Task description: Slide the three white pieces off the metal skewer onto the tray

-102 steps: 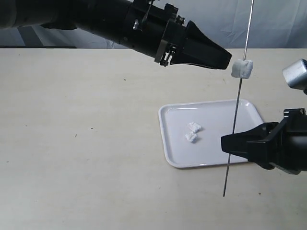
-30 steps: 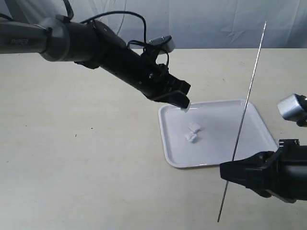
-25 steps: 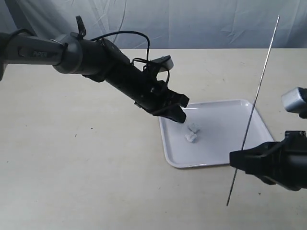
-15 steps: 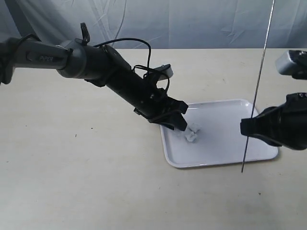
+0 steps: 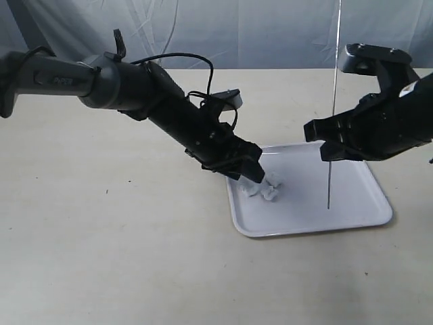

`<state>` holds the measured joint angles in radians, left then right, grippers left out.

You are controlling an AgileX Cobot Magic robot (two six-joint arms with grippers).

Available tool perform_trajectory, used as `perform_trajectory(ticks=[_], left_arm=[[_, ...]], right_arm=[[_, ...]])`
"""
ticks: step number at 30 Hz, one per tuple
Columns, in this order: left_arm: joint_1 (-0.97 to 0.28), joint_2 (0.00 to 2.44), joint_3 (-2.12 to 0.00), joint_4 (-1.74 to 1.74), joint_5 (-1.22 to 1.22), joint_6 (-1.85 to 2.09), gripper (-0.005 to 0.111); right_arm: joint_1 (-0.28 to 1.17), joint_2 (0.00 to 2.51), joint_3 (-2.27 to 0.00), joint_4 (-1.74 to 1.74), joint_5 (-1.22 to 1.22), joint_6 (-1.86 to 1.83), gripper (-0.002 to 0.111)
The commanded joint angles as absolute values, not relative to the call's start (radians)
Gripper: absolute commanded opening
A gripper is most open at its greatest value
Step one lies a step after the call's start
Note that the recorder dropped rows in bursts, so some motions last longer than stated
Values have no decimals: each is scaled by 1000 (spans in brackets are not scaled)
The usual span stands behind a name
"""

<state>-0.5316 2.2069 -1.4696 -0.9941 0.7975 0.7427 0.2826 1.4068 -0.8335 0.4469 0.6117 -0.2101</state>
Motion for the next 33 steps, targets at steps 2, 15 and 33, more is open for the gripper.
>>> perform_trajectory(ticks=[2,15,33], left_arm=[[-514,2092,-1472,-903,799,723,54],[-509,1818,-1443,-566,739,487,54],[-509,1431,-1030,-458,526,348,54]], right_arm=[[280,1543,-902,431,649,-209,-1],[280,1760,-906,408,598,-209,-1],[280,1810,-906,408,530,-212,2]])
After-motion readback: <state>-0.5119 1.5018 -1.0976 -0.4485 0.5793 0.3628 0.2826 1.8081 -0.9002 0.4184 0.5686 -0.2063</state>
